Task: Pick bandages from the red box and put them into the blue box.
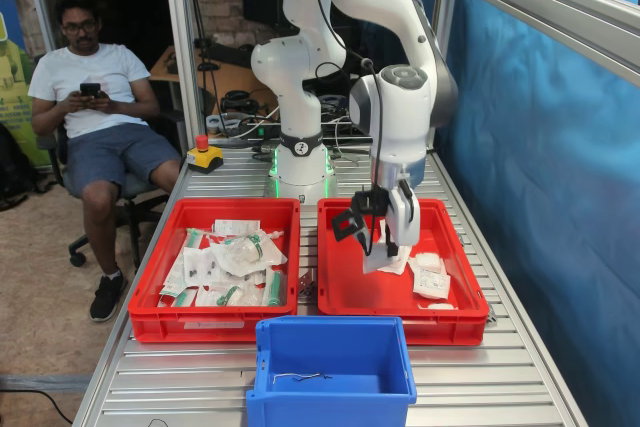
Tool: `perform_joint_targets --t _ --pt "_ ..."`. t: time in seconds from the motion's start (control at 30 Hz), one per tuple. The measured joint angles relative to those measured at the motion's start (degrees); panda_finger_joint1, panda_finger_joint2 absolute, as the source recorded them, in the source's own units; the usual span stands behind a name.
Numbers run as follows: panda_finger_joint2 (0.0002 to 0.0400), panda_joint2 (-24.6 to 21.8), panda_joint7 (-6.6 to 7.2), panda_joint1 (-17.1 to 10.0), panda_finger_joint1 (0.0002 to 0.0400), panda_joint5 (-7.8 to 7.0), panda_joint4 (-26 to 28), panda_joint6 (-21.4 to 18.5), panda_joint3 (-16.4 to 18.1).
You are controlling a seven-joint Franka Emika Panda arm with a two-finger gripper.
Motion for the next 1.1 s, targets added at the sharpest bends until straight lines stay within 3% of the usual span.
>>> perform_joint_targets --t 0.3,0.4,0.63,0.9,1.1 --pt "0.0037 -3.3 0.00 0.0 0.0037 -0.01 2.7 -6.1 -2.2" --pt "0.0037 -3.9 0.00 0.0 0.0037 -0.02 5.1 -9.9 -3.8" --pt "0.0037 -4.0 0.00 0.0 0.0037 0.03 9.6 -13.8 -6.8" --pt "0.0037 -3.8 0.00 0.0 0.0037 0.47 14.7 -15.3 -10.6" --pt "0.0037 -1.1 0.00 -0.1 0.0037 1.63 21.2 -15.8 -13.7"
